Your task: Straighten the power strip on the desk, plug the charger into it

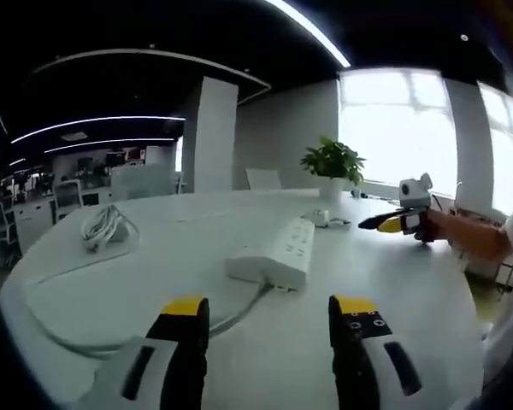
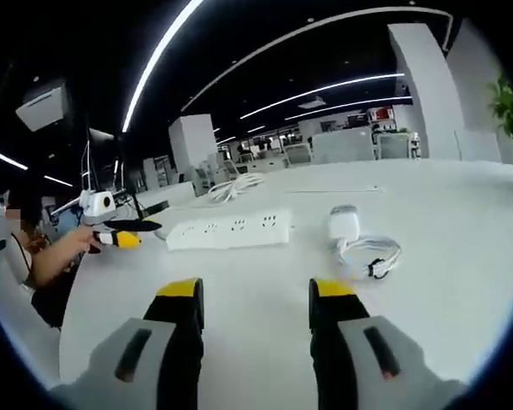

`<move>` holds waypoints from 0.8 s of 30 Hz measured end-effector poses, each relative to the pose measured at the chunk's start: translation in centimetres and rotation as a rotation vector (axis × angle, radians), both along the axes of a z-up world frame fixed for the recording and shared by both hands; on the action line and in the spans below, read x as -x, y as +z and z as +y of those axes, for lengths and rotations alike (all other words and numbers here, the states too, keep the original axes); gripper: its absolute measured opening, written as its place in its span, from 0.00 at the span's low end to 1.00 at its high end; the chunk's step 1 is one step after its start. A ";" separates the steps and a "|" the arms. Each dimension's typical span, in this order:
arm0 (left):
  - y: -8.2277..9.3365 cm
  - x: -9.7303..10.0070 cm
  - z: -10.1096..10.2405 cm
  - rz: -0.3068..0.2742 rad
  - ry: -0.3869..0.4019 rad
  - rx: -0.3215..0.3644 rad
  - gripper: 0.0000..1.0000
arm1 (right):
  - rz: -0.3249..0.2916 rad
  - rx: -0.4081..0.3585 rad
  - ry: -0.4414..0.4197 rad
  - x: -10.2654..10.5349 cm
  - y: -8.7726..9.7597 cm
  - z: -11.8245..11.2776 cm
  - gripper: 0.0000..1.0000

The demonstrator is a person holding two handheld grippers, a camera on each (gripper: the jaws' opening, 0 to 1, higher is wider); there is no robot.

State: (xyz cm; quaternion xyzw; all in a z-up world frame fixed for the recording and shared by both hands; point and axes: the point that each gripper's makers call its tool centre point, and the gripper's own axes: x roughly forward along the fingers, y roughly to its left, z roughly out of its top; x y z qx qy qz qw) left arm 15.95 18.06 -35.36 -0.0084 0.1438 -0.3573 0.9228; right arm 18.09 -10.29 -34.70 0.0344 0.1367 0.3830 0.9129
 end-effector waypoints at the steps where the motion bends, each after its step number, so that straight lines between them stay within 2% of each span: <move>1: 0.0 0.0 0.0 0.001 0.001 0.001 0.59 | -0.005 -0.002 -0.002 -0.1 0.1 0.0 0.49; 8: -0.5 -0.3 -0.5 0.011 -0.007 0.018 0.58 | -0.020 0.012 -0.026 -0.5 -0.4 -0.3 0.49; 10: -0.9 -0.2 -0.7 -0.004 -0.009 -0.007 0.58 | -0.027 -0.020 -0.010 -0.4 0.1 0.0 0.49; 24: -0.8 -0.6 -1.2 -0.014 -0.014 -0.005 0.58 | -0.048 -0.026 -0.015 -1.2 0.3 -0.1 0.48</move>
